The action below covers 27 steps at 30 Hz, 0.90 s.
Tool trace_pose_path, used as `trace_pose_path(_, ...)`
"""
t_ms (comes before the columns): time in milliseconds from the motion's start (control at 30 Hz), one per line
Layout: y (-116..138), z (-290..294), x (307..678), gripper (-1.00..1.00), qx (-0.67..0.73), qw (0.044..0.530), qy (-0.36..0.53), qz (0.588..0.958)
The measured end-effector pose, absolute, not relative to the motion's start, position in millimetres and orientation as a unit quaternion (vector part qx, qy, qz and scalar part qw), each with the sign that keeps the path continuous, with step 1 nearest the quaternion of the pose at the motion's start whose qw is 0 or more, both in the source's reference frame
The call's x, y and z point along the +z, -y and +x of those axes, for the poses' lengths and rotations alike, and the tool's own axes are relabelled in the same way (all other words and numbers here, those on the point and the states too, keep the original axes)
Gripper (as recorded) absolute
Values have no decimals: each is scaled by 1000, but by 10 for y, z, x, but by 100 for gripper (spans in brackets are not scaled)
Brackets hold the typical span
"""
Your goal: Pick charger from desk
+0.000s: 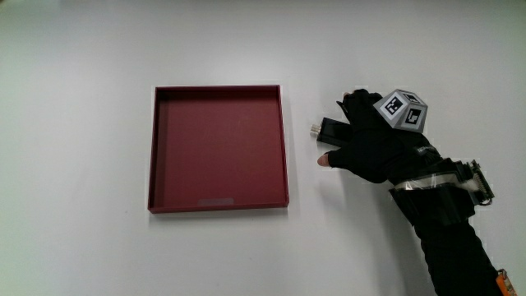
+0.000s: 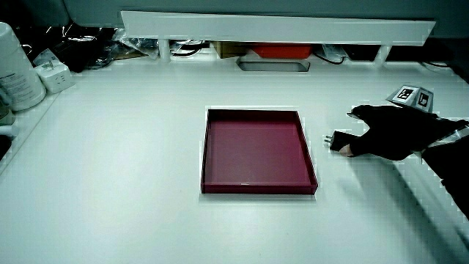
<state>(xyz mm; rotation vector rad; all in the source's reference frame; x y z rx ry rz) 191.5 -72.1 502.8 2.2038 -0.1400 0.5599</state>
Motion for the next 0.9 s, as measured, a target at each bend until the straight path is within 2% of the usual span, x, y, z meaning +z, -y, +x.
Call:
trace_pose_path(300, 733, 1948, 5289, 0, 218, 435, 34, 873)
trace_pose_path(600, 713, 1977, 5405, 0, 215, 431, 18, 876)
trace_pose_path(767, 709, 1953, 5375, 18, 210, 423, 19, 881)
trace_pose_path(900, 711, 1964, 5352, 32, 208, 398, 16, 893)
